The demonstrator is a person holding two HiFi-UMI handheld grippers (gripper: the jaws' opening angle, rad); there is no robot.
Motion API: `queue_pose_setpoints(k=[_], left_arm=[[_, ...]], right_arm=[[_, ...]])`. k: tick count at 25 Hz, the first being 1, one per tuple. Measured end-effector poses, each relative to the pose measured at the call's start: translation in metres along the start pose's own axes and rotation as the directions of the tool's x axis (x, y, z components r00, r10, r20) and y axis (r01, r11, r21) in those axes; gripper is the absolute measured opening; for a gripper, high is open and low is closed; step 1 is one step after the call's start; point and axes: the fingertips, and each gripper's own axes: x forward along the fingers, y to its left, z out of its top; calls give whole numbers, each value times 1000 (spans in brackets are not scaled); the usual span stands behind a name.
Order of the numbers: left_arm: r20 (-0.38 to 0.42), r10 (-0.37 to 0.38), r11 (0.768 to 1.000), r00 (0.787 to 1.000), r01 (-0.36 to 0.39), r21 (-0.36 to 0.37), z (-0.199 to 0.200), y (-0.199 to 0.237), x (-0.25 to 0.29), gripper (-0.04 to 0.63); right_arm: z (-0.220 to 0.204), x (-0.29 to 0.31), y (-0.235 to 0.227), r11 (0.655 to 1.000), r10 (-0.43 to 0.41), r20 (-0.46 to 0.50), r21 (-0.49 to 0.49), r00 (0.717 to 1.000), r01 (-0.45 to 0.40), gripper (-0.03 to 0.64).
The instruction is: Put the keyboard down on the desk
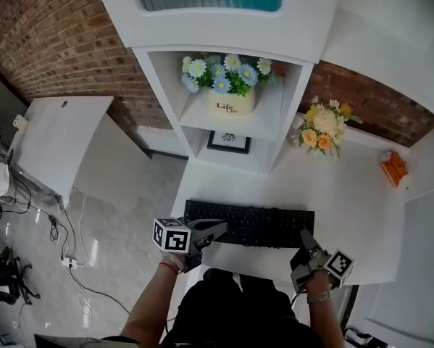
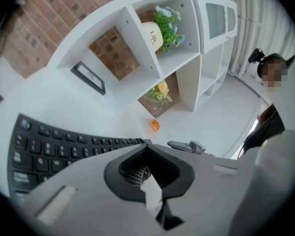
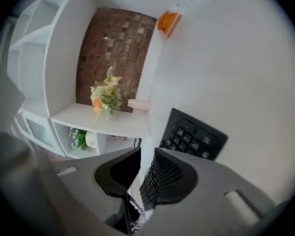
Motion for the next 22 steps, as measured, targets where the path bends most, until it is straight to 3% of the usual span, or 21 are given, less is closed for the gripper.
queue_pose_setpoints(k=[2,4,6,9,14,16,19,22], left_arm=[[41,55,995,998,-58,81,14,4,-3,-2],[95,101,981,990,-115,159,31,4,-7,-2],[151,147,960,977,-178,217,47,4,-13,0],[200,224,920,954,-274,280,59,10,-23,0],[311,293,839,904,-399,369,76,13,-45,0],[374,306,798,876,-450,402,87,9,-54,0],[457,312,738,833,-515,436,103,0,-67,0],[531,293,715,795,-551,430,119,-11,-77,0]], right_arm=[[14,4,23,984,51,11,-173,999,-49,50],[24,6,49,923,91,11,-376,996,-80,19],[30,8,73,819,128,-1,-565,992,-106,1],[38,8,85,634,102,7,-771,995,-59,0],[46,-2,102,395,154,30,-918,988,-33,0],[49,-6,109,320,170,42,-947,985,-15,0],[54,-14,122,240,199,59,-971,978,9,0],[59,-22,135,193,226,69,-981,972,24,0]])
